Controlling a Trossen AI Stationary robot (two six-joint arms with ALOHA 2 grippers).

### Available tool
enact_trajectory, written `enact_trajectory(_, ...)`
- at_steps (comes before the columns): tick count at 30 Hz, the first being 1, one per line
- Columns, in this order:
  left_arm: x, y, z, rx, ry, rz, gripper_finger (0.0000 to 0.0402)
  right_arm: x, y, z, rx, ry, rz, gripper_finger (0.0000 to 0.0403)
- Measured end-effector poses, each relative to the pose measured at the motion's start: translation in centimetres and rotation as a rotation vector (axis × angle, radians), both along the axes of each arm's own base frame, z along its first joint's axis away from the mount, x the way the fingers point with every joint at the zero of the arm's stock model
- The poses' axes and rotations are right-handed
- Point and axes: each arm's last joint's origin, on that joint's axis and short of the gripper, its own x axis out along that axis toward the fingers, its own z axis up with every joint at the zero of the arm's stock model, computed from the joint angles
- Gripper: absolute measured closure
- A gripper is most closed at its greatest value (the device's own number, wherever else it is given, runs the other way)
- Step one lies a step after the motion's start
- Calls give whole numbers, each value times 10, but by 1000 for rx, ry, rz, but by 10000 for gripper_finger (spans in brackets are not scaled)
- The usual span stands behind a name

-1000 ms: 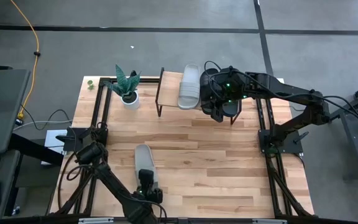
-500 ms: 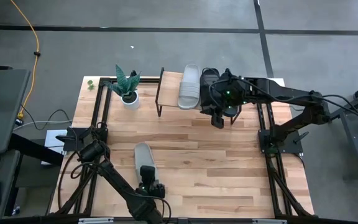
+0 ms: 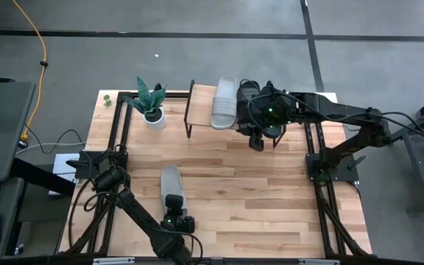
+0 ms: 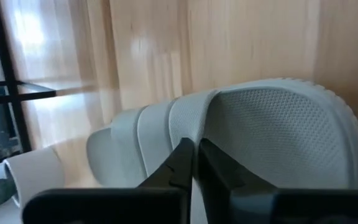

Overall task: Pick and place slides into the shelf
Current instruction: Put the gray slide on the shelf

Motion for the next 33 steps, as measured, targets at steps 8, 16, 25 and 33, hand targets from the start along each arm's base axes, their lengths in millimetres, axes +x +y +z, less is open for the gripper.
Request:
enact_trajectory(8, 0, 5, 11, 66, 14, 11, 398, 1, -3, 2, -42, -21, -45, 276)
enact_trajectory(16, 19, 9, 35, 60, -42, -41, 399, 1, -5, 2, -95, -16, -113, 276)
enact_trajectory(25, 41, 15, 72, 80, -106, -159, 400, -2, -8, -1, -92, 30, -127, 276)
enact_trajectory(33, 52, 19, 117, 126, -207, -258, 400, -6, -18, -3, -88, 63, -165, 276)
